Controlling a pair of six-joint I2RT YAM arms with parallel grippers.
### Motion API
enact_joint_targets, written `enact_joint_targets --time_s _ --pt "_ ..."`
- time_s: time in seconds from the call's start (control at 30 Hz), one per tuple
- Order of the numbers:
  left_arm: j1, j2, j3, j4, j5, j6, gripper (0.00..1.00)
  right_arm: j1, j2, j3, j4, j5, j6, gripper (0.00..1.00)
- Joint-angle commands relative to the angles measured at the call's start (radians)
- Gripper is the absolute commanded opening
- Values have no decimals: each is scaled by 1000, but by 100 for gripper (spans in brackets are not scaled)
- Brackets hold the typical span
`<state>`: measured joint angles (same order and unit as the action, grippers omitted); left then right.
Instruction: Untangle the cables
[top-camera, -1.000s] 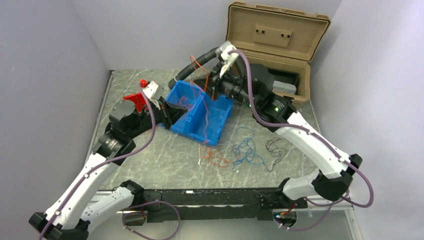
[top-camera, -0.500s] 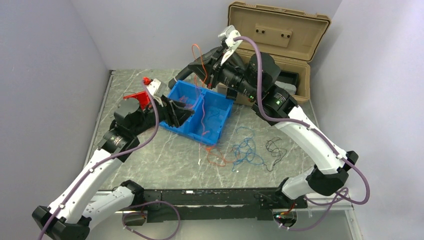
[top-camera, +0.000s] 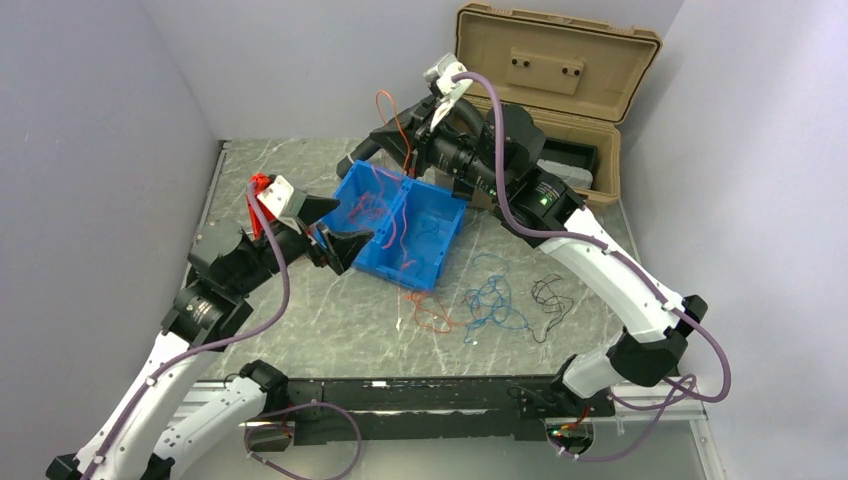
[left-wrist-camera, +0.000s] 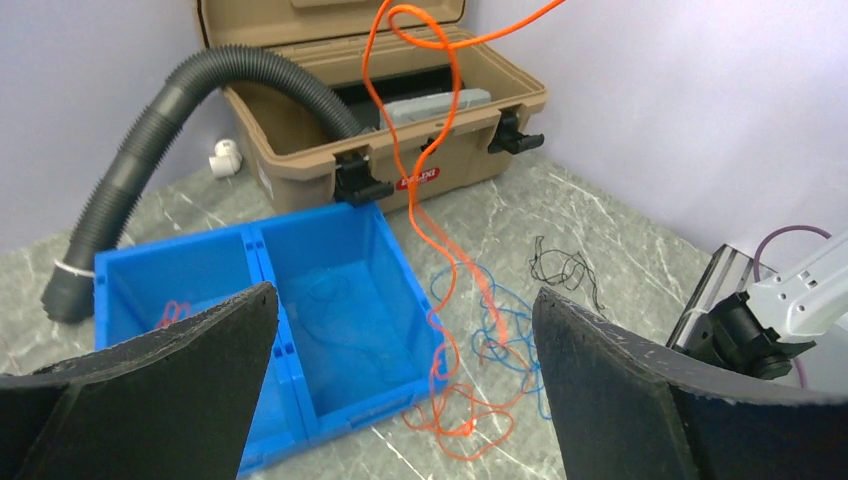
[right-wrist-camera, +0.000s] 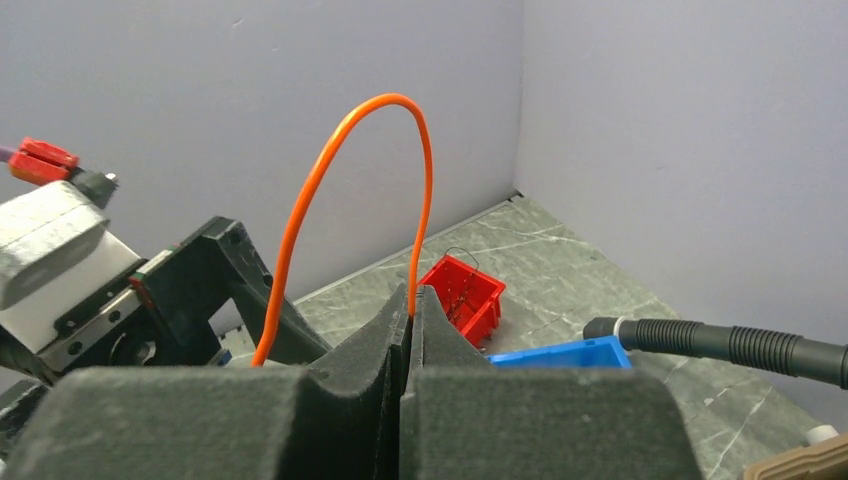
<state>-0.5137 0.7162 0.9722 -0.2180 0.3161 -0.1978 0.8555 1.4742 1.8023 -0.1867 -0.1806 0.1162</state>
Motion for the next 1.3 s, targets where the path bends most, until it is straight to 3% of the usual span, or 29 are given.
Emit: enact_joint_targets --time_s 0.0,0.43,0.6,0.63,0.67,0.77,0.8,0.83,0.93,0.97,1.03,1.1,1.27 --pt "4 36 58 18 58 67 99 2 -1 39 17 -5 26 0" --pt "6 270 151 246 124 -43 99 2 -7 -8 60 -162 71 0" --pt "5 336 143 325 107 -74 94 2 -17 -26 70 -191 90 0" --pt "5 347 145 335 112 -78 87 3 -19 -30 73 -199 93 0" --pt "5 359 145 348 124 -81 74 2 -21 -35 74 -206 99 0" --pt "4 396 155 367 149 -89 22 2 -31 -49 80 -218 107 0" --pt "5 404 157 361 142 -95 9 1 -35 -53 80 -219 108 0" --pt "5 410 156 359 136 -98 1 2 -41 -57 79 -220 110 0" --pt "4 403 120 404 145 -105 0 3 -62 -87 78 -229 125 0" --pt "5 397 107 408 133 -108 0 1 -77 -110 83 -226 136 8" --pt "5 392 107 347 73 -106 0 1 -120 -182 101 -184 153 60" --pt "9 392 129 244 21 -102 0 1 -174 -271 106 -120 149 95" --pt "43 340 160 59 -27 -119 0 -4 -320 -516 75 35 85 100"
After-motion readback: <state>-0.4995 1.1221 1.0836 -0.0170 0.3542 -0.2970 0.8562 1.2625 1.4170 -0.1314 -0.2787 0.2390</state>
